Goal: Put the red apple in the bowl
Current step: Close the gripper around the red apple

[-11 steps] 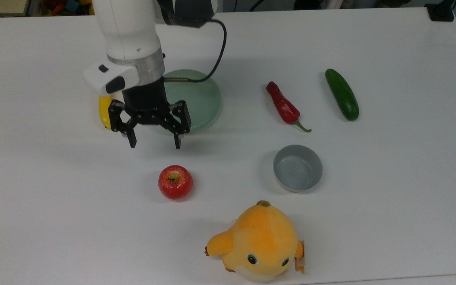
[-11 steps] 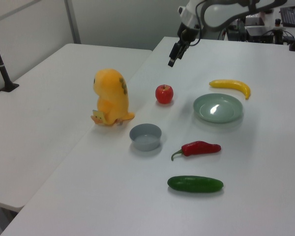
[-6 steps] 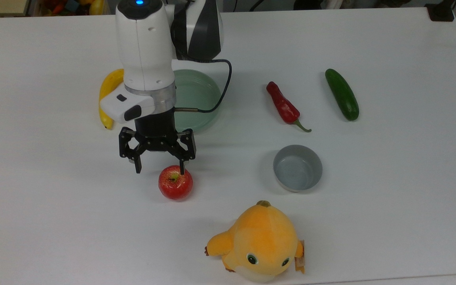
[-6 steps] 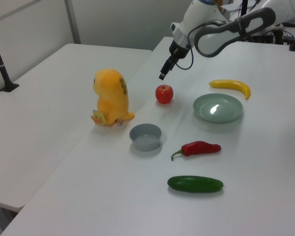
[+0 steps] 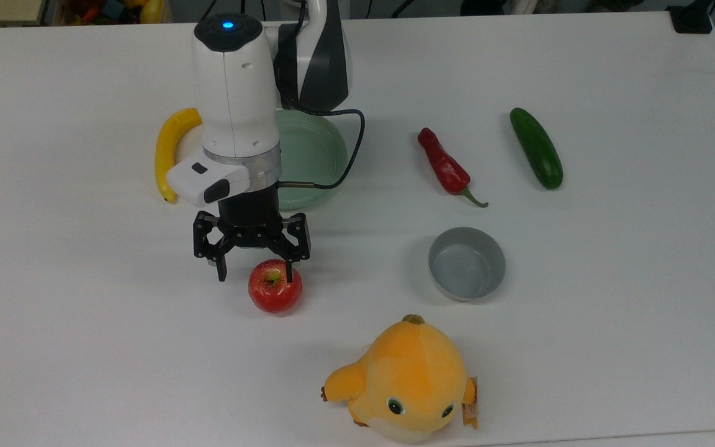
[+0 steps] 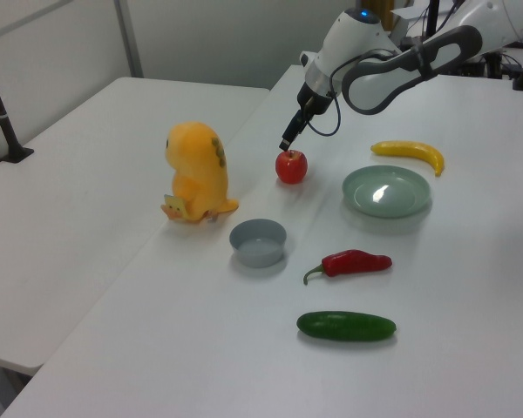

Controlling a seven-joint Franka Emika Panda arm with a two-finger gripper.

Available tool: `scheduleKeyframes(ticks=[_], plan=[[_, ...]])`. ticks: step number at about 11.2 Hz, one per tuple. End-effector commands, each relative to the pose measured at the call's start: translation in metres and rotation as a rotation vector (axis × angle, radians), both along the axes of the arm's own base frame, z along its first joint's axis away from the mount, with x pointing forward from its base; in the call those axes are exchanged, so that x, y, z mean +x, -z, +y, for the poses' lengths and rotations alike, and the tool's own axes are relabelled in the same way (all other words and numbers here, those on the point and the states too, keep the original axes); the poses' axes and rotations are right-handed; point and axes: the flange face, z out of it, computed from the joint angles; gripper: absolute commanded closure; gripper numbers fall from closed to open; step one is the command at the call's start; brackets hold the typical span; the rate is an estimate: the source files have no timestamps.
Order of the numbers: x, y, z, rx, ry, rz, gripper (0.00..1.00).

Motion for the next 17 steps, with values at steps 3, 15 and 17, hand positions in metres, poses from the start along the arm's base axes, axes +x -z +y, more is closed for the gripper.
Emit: scheduleKeyframes(ticks=[3, 15, 17], plan=[[0.005, 0.026, 0.011, -0.024, 0.029, -0.047, 0.00], [-0.011, 0.067, 0.027, -0.085, -0.013, 0.011, 0.57], [-0.012, 0.063, 0.033, -0.073, -0.020, 0.008, 0.87]])
